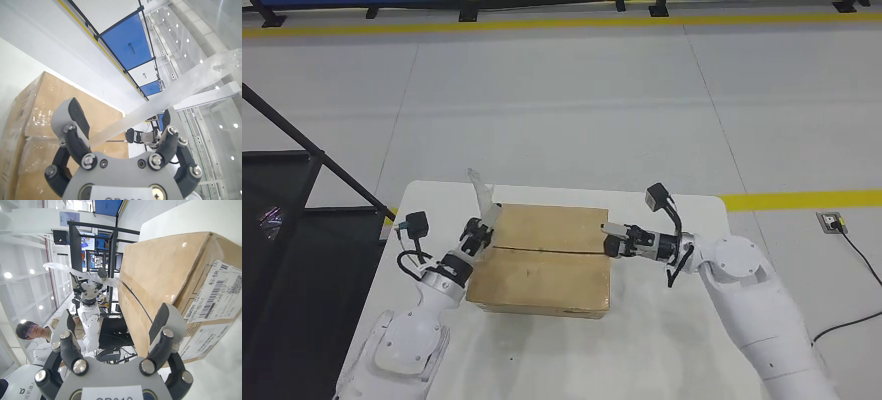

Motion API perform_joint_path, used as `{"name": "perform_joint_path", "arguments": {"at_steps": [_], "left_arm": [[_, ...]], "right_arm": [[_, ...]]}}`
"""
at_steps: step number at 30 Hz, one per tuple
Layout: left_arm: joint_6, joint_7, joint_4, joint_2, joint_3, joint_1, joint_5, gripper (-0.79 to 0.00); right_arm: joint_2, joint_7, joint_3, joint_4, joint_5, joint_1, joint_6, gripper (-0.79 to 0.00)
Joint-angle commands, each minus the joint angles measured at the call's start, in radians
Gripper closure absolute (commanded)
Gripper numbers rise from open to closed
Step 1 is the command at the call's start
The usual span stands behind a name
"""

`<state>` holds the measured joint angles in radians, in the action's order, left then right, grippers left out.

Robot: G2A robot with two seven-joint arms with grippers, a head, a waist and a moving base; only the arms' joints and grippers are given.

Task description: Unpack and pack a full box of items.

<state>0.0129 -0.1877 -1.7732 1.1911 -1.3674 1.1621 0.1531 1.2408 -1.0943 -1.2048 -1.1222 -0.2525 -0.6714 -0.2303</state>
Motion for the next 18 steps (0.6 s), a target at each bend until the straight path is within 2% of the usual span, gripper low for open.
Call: {"name": "perform_joint_path", "arguments": {"at_steps": [1, 8, 18], "left_arm": [[0.001, -0.002, 0.008, 0.002, 0.009, -0.007, 0.005, -0.785], [0.007, -0.013, 0.047, 0.009, 0.042, -0.039, 0.027, -0.785], [0.010, -0.021, 0.079, 0.019, 0.077, -0.069, 0.038, -0.785]], "right_arm": [[-0.005, -0.005, -0.015, -0.024, -0.005, -0.013, -0.002, -0.785], [-0.025, -0.021, -0.062, -0.105, -0.017, -0.065, 0.010, -0.785], [-0.039, -0.015, -0.085, -0.127, -0.027, -0.095, 0.016, -0.785]]}}
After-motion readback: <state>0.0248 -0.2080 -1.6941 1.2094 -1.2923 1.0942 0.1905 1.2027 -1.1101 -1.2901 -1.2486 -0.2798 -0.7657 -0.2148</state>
